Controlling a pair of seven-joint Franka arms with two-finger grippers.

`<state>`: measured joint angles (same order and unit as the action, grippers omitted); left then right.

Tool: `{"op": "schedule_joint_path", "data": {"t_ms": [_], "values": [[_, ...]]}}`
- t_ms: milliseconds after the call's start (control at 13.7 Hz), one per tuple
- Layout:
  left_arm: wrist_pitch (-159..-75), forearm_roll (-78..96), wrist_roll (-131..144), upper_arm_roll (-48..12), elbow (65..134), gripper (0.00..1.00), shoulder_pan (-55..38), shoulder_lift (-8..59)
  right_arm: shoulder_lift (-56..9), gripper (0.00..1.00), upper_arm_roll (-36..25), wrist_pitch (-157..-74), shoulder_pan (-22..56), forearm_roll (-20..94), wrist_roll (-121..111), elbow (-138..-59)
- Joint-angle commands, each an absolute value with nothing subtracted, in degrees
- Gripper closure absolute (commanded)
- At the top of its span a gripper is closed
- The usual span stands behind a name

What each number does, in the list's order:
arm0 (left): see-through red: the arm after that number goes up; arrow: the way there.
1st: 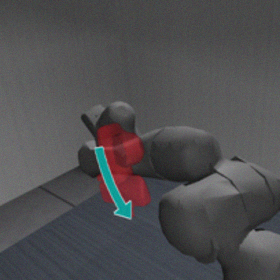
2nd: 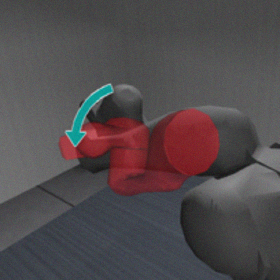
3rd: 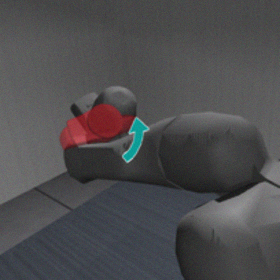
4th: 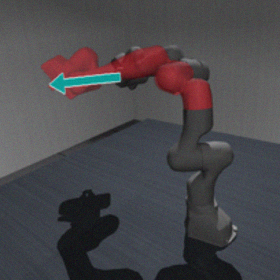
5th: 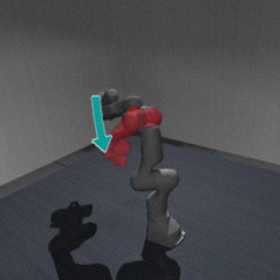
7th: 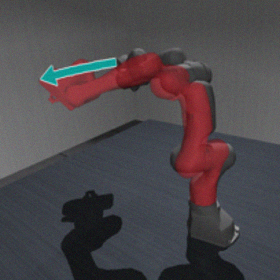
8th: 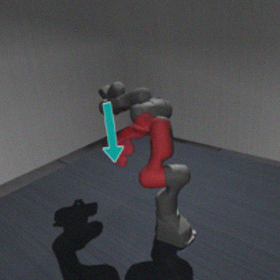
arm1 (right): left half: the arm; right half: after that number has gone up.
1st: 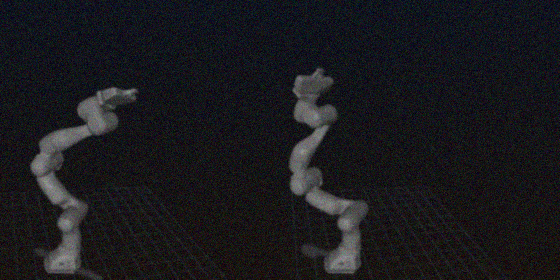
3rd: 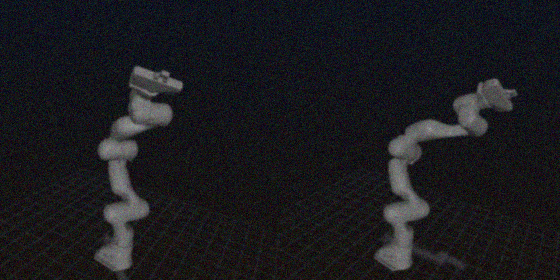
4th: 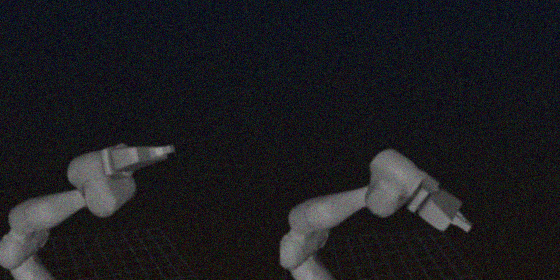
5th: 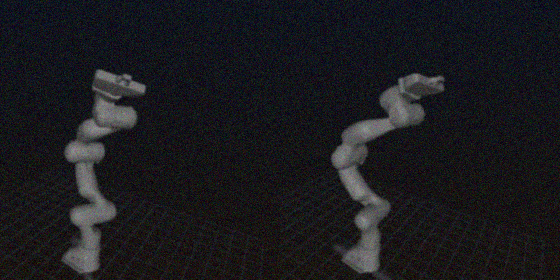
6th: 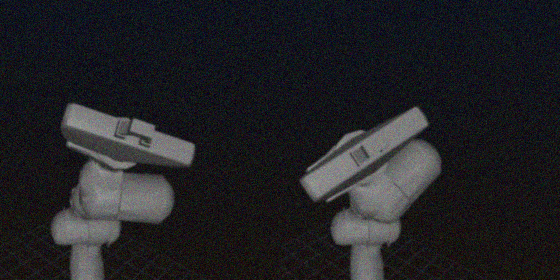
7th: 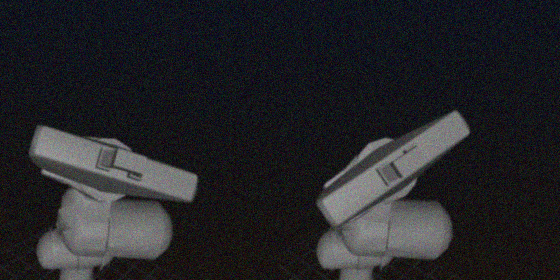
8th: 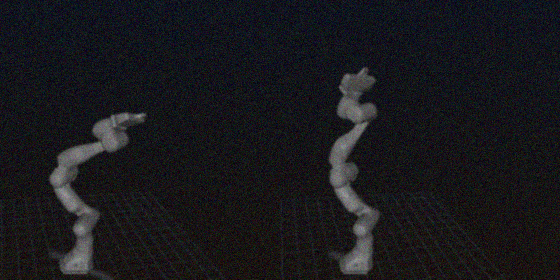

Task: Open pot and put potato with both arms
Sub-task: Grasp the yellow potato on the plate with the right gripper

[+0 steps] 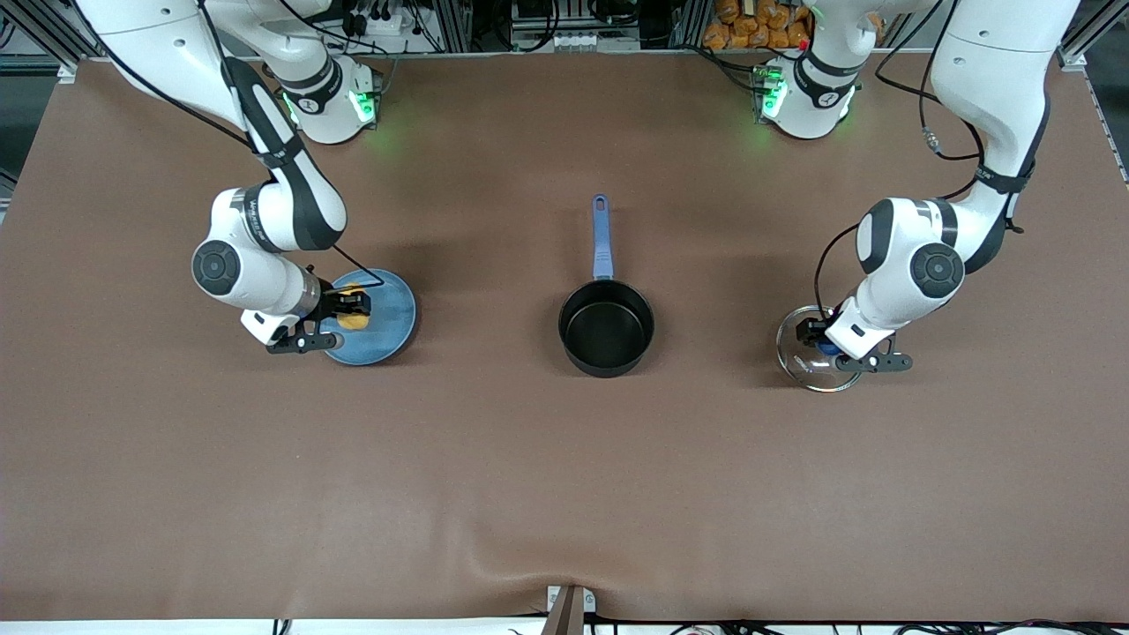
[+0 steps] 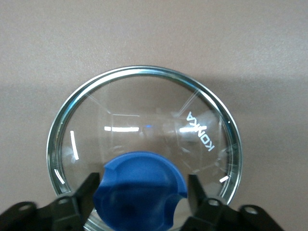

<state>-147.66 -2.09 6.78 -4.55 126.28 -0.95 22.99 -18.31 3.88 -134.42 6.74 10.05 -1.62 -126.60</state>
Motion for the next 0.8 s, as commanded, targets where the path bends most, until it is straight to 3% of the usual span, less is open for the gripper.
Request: {"op": "schedule_joint_path", "data": {"t_ms": [0, 219, 730], "values": [[-148.10, -3.52, 7.21, -4.92, 126.47, 0.00, -0.53, 21.98, -17.66, 1.00, 3.60, -121.34, 9.66, 10.72, 4.19, -115.19], [-145.39, -3.34, 7.82, -4.92, 125.34, 0.00, -0.79, 17.33, -20.11, 1.00, 3.69, -112.60, 14.31, 11.25, 12.36, -101.03], [-110.52, -2.46, 6.86, -3.87, 107.34, 0.00, -0.35, 9.32, -37.24, 1.00, 3.43, -112.23, 29.42, 12.66, 32.75, -72.73]]}}
